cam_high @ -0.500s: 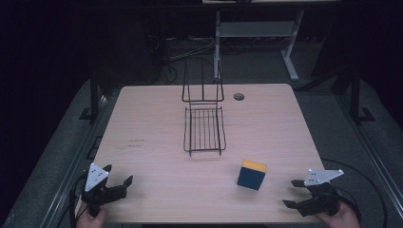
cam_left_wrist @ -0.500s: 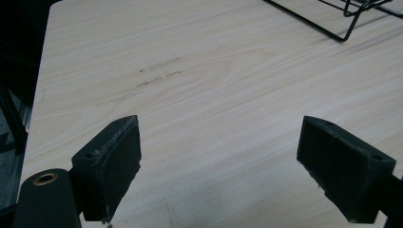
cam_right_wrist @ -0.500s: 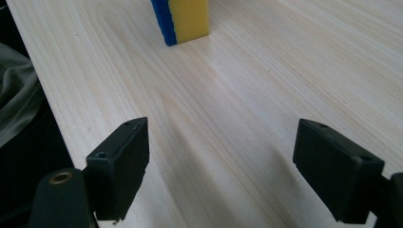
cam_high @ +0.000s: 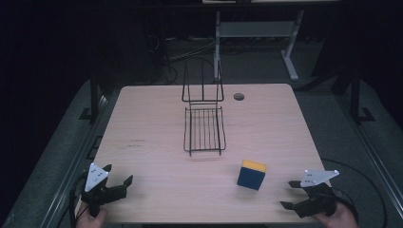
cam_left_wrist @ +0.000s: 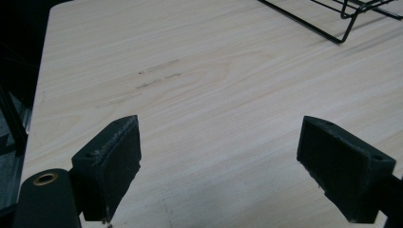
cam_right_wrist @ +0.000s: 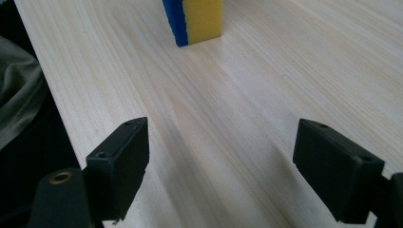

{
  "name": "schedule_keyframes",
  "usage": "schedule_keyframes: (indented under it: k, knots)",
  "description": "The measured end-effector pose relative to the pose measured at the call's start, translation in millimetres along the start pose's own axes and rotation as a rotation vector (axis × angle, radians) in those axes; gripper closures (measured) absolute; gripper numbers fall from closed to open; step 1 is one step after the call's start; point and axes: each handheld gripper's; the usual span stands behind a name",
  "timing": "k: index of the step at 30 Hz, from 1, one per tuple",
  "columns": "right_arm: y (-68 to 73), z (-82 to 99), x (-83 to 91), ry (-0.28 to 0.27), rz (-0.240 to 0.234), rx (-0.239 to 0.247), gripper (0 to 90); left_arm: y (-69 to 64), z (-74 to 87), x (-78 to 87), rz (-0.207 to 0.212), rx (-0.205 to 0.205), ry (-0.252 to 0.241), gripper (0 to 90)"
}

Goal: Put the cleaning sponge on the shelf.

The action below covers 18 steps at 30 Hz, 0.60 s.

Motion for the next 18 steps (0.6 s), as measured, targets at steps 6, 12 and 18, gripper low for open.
schedule_keyframes:
  k: [6, 12, 18]
  knots:
    - [1.1, -2.3, -0.7, -0.001, -0.001, 0.008, 19.1, -1.1, -0.2, 1.0, 0.0, -0.006, -0.002, 14.1]
    - [2.8, -5.6, -4.9, 0.007, -0.01, 0.019, 19.1, 2.1, 0.2, 1.2, -0.005, 0.001, -0.002, 14.1]
    - [4.1, -8.7, -4.9, 0.005, -0.009, 0.032, 19.2, 1.1, 0.1, 1.4, -0.006, -0.001, -0.002, 14.1]
Point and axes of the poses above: each handheld gripper's, and its own axes: x roughly backward along the jaws, z roughly out of its underside, y roughly to its left, and after that the axes turned 6 degrees about x, right-handed
